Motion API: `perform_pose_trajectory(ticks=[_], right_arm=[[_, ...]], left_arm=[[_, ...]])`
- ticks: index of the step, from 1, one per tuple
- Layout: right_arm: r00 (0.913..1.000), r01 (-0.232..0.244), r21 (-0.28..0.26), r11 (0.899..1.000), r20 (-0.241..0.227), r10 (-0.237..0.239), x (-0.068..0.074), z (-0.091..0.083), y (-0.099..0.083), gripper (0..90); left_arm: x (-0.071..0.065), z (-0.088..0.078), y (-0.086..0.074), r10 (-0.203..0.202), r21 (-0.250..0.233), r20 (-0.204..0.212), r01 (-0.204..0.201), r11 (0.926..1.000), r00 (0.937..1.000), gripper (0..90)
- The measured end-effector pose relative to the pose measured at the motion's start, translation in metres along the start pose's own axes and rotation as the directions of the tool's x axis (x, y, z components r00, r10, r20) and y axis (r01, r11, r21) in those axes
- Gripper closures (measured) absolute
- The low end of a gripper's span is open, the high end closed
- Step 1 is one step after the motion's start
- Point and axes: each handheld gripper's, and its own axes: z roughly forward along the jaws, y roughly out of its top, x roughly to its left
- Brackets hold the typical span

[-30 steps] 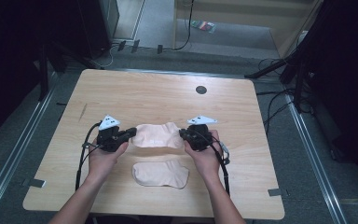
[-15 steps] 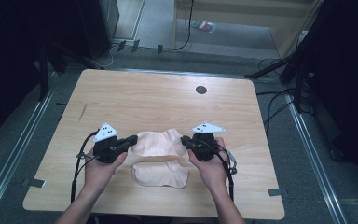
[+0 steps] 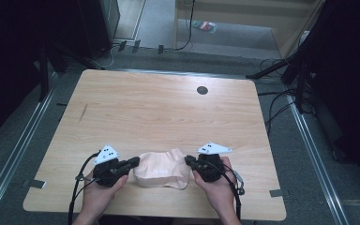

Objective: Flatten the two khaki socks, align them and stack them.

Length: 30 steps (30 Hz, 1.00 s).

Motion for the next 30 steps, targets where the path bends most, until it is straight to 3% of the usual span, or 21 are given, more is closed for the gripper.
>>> perform_pose_trajectory(ticks=[9, 18, 24, 30], right_arm=[[0.9999, -0.015, 0.025, 1.000, -0.008, 0.015, 0.008, -0.004, -0.017, 86.8], [0.9997, -0.020, 0.042, 0.999, -0.009, 0.021, 0.009, 0.001, -0.025, 86.8], [0.9996, -0.028, 0.045, 0.999, 0.006, 0.028, 0.007, 0.005, -0.029, 86.7], [0.9999, -0.012, 0.049, 0.999, 0.012, 0.012, 0.008, 0.007, -0.031, 86.5]], left_arm=[[0.000, 0.001, -0.015, -0.006, 0.039, -0.015, 0.007, 0.9992, 0.9999, 89.6], [-0.001, 0.006, -0.022, 0.029, 0.054, -0.041, -0.027, 0.9982, 0.9987, 89.5], [-0.005, 0.011, -0.024, 0.074, 0.065, -0.067, -0.070, 0.9955, 0.9950, 89.3], [-0.003, 0.013, -0.027, 0.078, 0.065, -0.077, -0.073, 0.9952, 0.9940, 89.0]])
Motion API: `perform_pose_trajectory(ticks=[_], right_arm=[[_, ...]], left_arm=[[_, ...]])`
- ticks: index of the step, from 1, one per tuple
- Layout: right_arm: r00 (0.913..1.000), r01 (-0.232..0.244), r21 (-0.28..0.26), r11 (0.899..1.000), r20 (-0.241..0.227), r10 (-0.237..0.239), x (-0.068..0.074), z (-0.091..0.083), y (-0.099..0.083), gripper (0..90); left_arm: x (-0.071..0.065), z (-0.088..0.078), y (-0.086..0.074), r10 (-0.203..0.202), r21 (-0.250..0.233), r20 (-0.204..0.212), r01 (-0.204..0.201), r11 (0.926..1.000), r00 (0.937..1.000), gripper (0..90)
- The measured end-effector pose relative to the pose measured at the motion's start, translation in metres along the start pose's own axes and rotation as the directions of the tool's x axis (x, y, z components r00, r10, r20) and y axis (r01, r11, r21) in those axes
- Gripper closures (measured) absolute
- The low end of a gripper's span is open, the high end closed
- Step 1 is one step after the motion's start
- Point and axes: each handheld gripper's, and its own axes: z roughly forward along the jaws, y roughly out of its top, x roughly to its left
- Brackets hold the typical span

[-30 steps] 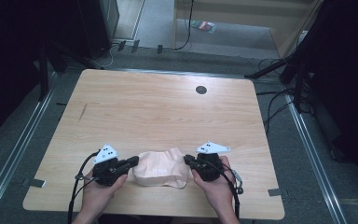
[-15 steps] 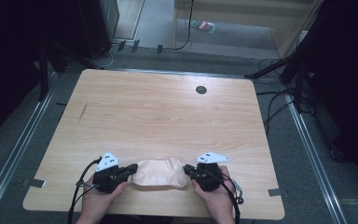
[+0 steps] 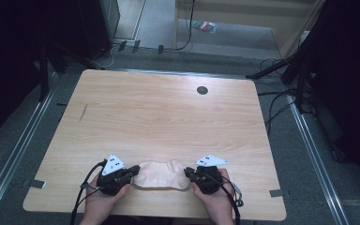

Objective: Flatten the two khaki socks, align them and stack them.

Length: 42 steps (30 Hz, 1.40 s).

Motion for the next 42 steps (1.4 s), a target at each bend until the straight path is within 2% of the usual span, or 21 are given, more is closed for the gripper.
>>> perform_pose_trajectory(ticks=[5, 8, 9, 11, 12, 17, 19, 20, 21, 22, 23, 24, 25, 26, 29, 31, 32, 35, 37, 38, 42], right_arm=[[0.9999, -0.006, 0.003, 1.000, 0.008, 0.006, -0.002, 0.003, -0.002, 86.4], [0.9998, -0.018, 0.000, 1.000, 0.007, 0.018, -0.002, 0.004, -0.003, 83.6], [0.9996, -0.030, -0.008, 1.000, -0.001, 0.030, -0.003, 0.003, -0.003, 76.8], [0.9977, -0.067, -0.032, 0.997, 0.005, 0.067, -0.006, 0.002, -0.004, 57.1], [0.9966, -0.082, -0.036, 0.996, 0.000, 0.082, -0.007, 0.001, -0.004, 55.2], [0.9954, -0.095, -0.088, 0.992, 0.003, 0.096, -0.012, -0.007, -0.004, 43.9], [0.9944, -0.101, -0.108, 0.989, 0.021, 0.104, -0.013, -0.010, -0.004, 42.1], [0.9939, -0.101, -0.121, 0.988, 0.032, 0.105, -0.014, -0.011, -0.005, 44.5], [0.9940, -0.096, -0.137, 0.986, 0.038, 0.102, -0.014, -0.012, -0.005, 52.5], [0.9947, -0.092, -0.158, 0.983, 0.030, 0.098, -0.013, -0.014, -0.006, 59.9], [0.9956, -0.089, -0.178, 0.980, 0.012, 0.093, -0.012, -0.016, -0.006, 66.8], [0.9968, -0.080, -0.190, 0.978, -0.016, 0.079, -0.009, -0.017, -0.006, 73.5], [0.9980, -0.061, -0.194, 0.979, -0.029, 0.056, -0.006, -0.016, -0.006, 78.1], [0.9990, -0.042, -0.180, 0.983, -0.024, 0.038, -0.002, -0.013, -0.005, 81.2], [0.9989, -0.027, -0.096, 0.995, -0.041, 0.023, 0.005, 0.004, -0.007, 89.0], [0.9991, -0.026, -0.039, 0.999, -0.033, 0.025, 0.006, 0.015, -0.010, 90.0], [0.9996, -0.028, 0.002, 1.000, -0.010, 0.028, 0.005, 0.023, -0.012, 90.0], [0.9984, -0.051, 0.001, 0.999, -0.023, 0.051, 0.002, 0.025, -0.013, 90.0], [0.9988, -0.049, 0.009, 0.999, -0.010, 0.049, 0.001, 0.023, -0.013, 90.0], [0.9988, -0.049, 0.014, 0.999, 0.007, 0.049, -0.001, 0.021, -0.013, 90.0], [0.9975, -0.067, 0.022, 0.997, 0.024, 0.067, -0.007, 0.017, -0.014, 90.0]], left_arm=[[0.000, 0.003, -0.001, -0.001, -0.007, 0.001, 0.001, 1.0000, 1.0000, 87.8], [0.000, 0.003, -0.002, 0.001, -0.019, -0.003, -0.001, 0.9998, 1.0000, 80.4], [0.000, 0.003, -0.001, 0.003, -0.022, -0.009, -0.003, 0.9998, 1.0000, 77.1], [-0.001, 0.002, -0.001, -0.002, -0.028, -0.006, 0.002, 0.9996, 1.0000, 63.3], [-0.001, 0.001, 0.000, 0.003, -0.036, -0.008, -0.003, 0.9993, 1.0000, 60.5], [0.003, -0.005, 0.001, -0.015, -0.082, -0.012, 0.014, 0.9966, 0.9998, 40.9], [0.006, -0.009, 0.001, -0.028, -0.103, -0.007, 0.027, 0.9943, 0.9996, 38.1], [0.007, -0.011, 0.001, -0.037, -0.125, -0.009, 0.035, 0.9915, 0.9993, 39.4], [0.007, -0.014, 0.001, -0.038, -0.146, -0.008, 0.037, 0.9886, 0.9992, 42.7], [0.007, -0.018, 0.001, -0.034, -0.163, 0.003, 0.034, 0.9860, 0.9994, 49.3], [0.006, -0.020, 0.002, -0.022, -0.174, 0.032, 0.028, 0.9843, 0.9992, 58.4], [0.004, -0.020, 0.002, -0.007, -0.170, 0.057, 0.017, 0.9854, 0.9984, 64.9], [0.002, -0.019, 0.001, 0.004, -0.153, 0.073, 0.007, 0.9882, 0.9973, 69.6], [0.000, -0.016, 0.000, 0.012, -0.124, 0.070, -0.004, 0.9923, 0.9975, 73.9], [-0.002, -0.003, -0.006, -0.015, -0.044, 0.037, 0.017, 0.9989, 0.9992, 78.0], [0.000, 0.004, -0.010, -0.021, 0.003, 0.019, 0.021, 0.9998, 0.9996, 78.4], [0.001, 0.006, -0.011, -0.021, 0.015, 0.011, 0.021, 0.9997, 0.9997, 80.1], [0.000, 0.008, -0.011, -0.006, 0.022, -0.006, 0.006, 0.9997, 1.0000, 81.4], [-0.001, 0.009, -0.012, 0.018, 0.027, -0.031, -0.017, 0.9995, 0.9994, 84.4], [-0.001, 0.010, -0.012, 0.018, 0.026, -0.034, -0.017, 0.9995, 0.9992, 88.1], [0.004, 0.011, -0.011, -0.010, 0.029, -0.013, 0.011, 0.9995, 0.9999, 90.0]])
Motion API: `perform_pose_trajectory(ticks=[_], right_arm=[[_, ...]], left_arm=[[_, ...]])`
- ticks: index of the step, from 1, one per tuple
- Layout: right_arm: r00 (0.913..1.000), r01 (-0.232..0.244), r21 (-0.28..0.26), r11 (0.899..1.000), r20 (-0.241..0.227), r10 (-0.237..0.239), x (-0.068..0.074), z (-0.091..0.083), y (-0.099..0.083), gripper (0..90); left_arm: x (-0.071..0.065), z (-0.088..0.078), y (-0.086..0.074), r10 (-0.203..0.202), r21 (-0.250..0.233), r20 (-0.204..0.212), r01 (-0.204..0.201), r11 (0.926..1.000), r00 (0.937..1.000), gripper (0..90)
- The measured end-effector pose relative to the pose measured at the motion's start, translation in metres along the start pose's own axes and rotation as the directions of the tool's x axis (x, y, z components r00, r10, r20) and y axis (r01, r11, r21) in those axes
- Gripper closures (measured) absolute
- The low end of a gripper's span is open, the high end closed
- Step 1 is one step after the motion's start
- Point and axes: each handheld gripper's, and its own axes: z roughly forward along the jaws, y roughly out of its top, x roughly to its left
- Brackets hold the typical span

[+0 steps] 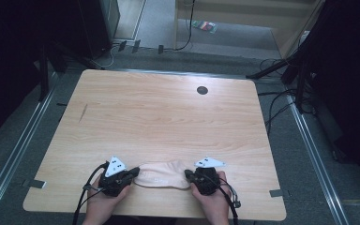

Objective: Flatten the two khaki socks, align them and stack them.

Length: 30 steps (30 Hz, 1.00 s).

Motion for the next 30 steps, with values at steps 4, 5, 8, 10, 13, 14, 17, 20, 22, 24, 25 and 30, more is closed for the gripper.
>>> perform_pose_trajectory(ticks=[4, 5, 8, 10, 13, 14, 17, 20, 22, 24, 25, 30], right_arm=[[0.9998, 0.003, 0.003, 1.000, 0.021, -0.003, -0.003, -0.002, 0.000, 90.0], [0.9996, 0.012, 0.004, 1.000, 0.024, -0.012, -0.003, -0.002, 0.001, 90.0], [1.0000, -0.001, 0.001, 1.000, 0.005, 0.001, -0.004, -0.002, 0.001, 90.0], [0.9956, -0.024, -0.040, 0.999, -0.092, 0.020, -0.004, -0.006, 0.000, 90.0], [0.9960, -0.012, -0.099, 0.995, -0.090, 0.003, 0.005, -0.014, 0.005, 90.0], [0.9964, 0.009, -0.111, 0.994, -0.083, -0.018, 0.011, -0.015, 0.008, 90.0], [0.9948, 0.016, -0.094, 0.995, -0.098, -0.025, 0.016, -0.012, 0.008, 90.0], [0.9936, 0.027, -0.069, 0.997, -0.107, -0.035, 0.021, -0.005, 0.006, 90.0], [0.9939, 0.023, -0.073, 0.997, -0.106, -0.031, 0.022, -0.004, 0.007, 90.0], [0.9949, 0.027, -0.084, 0.996, -0.095, -0.035, 0.021, 0.000, 0.013, 90.0], [0.9960, 0.041, -0.094, 0.995, -0.075, -0.048, 0.020, 0.003, 0.018, 90.0], [0.9954, 0.081, -0.040, 0.996, -0.047, -0.083, 0.017, 0.027, 0.030, 90.0]], left_arm=[[-0.001, 0.001, 0.002, 0.020, 0.007, -0.015, -0.020, 0.9998, 0.9997, 90.0], [0.000, 0.002, 0.002, 0.019, 0.007, -0.016, -0.019, 0.9998, 0.9997, 90.0], [0.001, 0.001, 0.002, -0.006, -0.011, -0.004, 0.006, 0.9999, 1.0000, 90.0], [0.002, -0.002, 0.003, -0.015, -0.053, 0.033, 0.017, 0.9985, 0.9993, 83.8], [-0.002, -0.011, 0.007, -0.010, -0.119, 0.064, 0.018, 0.9927, 0.9979, 82.9], [-0.004, -0.012, 0.009, -0.010, -0.131, 0.071, 0.020, 0.9911, 0.9974, 89.7], [-0.006, -0.009, 0.010, -0.008, -0.117, 0.059, 0.015, 0.9930, 0.9982, 90.0], [-0.002, -0.004, 0.009, -0.023, -0.097, 0.058, 0.029, 0.9949, 0.9980, 90.0], [0.001, -0.002, 0.010, -0.040, -0.090, 0.064, 0.045, 0.9949, 0.9972, 90.0], [0.002, 0.002, 0.013, -0.041, -0.082, 0.065, 0.046, 0.9956, 0.9971, 90.0], [0.002, 0.004, 0.015, -0.041, -0.074, 0.061, 0.046, 0.9962, 0.9973, 90.0], [0.001, 0.016, 0.016, -0.029, -0.020, 0.050, 0.030, 0.9993, 0.9983, 90.0]])
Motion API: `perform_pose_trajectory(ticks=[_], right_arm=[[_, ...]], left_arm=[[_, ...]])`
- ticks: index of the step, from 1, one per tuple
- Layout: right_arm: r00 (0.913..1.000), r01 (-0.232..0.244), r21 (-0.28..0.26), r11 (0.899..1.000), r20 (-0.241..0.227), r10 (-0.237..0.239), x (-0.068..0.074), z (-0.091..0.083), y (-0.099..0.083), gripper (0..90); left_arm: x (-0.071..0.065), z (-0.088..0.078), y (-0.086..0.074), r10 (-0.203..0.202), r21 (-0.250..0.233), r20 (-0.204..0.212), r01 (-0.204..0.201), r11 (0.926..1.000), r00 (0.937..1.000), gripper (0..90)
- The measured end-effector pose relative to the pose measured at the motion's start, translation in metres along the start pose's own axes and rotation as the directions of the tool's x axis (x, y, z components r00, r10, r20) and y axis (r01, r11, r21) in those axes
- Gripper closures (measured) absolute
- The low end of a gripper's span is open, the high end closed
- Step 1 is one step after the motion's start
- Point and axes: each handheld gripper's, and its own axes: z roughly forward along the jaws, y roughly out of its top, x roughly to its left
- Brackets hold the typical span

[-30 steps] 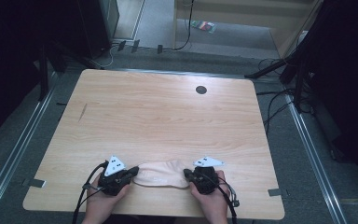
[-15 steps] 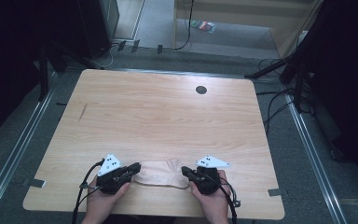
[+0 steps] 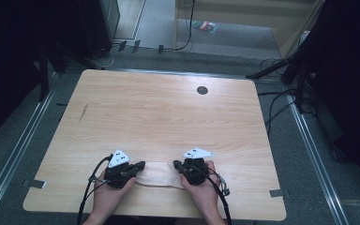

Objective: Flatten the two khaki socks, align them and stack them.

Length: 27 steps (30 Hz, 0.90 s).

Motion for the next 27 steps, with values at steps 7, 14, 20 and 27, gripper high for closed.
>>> perform_pose_trajectory(ticks=[7, 14, 20, 27], right_arm=[[0.9987, -0.010, 0.011, 1.000, 0.050, 0.009, -0.006, 0.002, -0.004, 90.0], [0.9995, -0.030, -0.045, 0.999, 0.012, 0.030, -0.006, -0.006, -0.005, 90.0], [0.9989, -0.033, -0.074, 0.997, -0.035, 0.030, -0.007, -0.025, -0.007, 90.0], [0.9983, -0.017, 0.022, 1.000, -0.056, 0.018, 0.006, -0.038, -0.031, 90.0]], left_arm=[[0.000, 0.004, -0.001, 0.016, 0.032, -0.043, -0.015, 0.9994, 0.9990, 90.0], [0.004, -0.010, 0.000, -0.007, -0.086, 0.015, 0.008, 0.9963, 0.9999, 90.0], [0.008, -0.025, -0.001, -0.025, -0.095, 0.059, 0.030, 0.9950, 0.9980, 90.0], [-0.004, -0.019, -0.019, 0.034, 0.047, 0.024, -0.035, 0.9983, 0.9991, 90.0]])
